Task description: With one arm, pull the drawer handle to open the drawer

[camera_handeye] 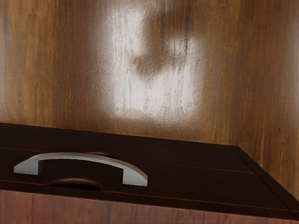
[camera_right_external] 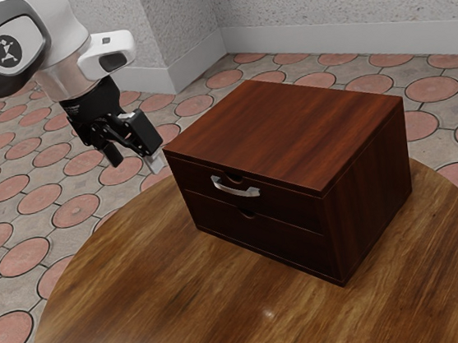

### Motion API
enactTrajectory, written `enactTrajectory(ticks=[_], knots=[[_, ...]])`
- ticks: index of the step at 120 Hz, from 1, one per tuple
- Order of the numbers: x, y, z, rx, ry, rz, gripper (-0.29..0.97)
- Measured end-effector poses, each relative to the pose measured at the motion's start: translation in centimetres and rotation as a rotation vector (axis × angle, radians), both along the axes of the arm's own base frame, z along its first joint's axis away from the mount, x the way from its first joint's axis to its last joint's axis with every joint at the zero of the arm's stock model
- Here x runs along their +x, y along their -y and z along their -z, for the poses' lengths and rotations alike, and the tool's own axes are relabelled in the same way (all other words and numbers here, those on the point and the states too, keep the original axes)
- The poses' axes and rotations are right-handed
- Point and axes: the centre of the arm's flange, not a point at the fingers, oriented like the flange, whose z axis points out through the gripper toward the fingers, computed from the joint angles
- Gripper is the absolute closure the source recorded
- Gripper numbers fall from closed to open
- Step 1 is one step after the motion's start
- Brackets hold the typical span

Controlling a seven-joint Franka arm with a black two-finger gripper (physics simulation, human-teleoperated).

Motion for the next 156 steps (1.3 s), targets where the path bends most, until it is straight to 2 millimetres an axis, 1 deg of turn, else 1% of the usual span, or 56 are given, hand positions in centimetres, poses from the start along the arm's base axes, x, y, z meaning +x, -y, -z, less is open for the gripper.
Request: enactTrajectory(ticks=[17,25,29,42,45,50,53,57,61,66,71,82,93,105,111,119,124,129,156], knots=[[-0.1,-1.6,0.2,-0.023,-0.001,-0.031,0.0],[-0.1,-1.7,0.3,-0.028,-0.003,-0.034,0.0],[-0.2,-1.6,-0.3,-0.027,0.007,-0.03,0.0],[-0.7,-1.1,-3.7,-0.012,0.066,-0.003,0.0],[-1.1,-0.9,-5.5,-0.005,0.102,0.012,0.0],[-2.2,-0.3,-9.8,0.013,0.193,0.052,0.0],[-2.8,0.4,-11.8,0.026,0.238,0.092,0.0],[-3.3,1.8,-13.5,0.041,0.278,0.157,0.0],[-3.3,3.5,-14.1,0.054,0.296,0.227,0.0],[-3.1,5.2,-14.1,0.065,0.297,0.306,0.0],[-3.1,5.8,-13.9,0.083,0.286,0.36,0.0],[-3.4,4.6,-13.8,0.139,0.264,0.443,0.0],[-3.5,4.5,-13.7,0.189,0.247,0.576,0.0],[-3.2,4.7,-12.2,0.197,0.213,0.755,0.0],[-3.1,4.4,-11.8,0.179,0.217,0.831,0.0],[-2.1,3.9,-10.5,0.147,0.205,0.897,0.0],[-0.9,3.7,-9.2,0.138,0.184,0.931,0.0],[-0.3,3.6,-8.5,0.134,0.177,0.967,0.0],[-0.1,4.0,-8.1,0.155,0.175,1.134,0.0]])
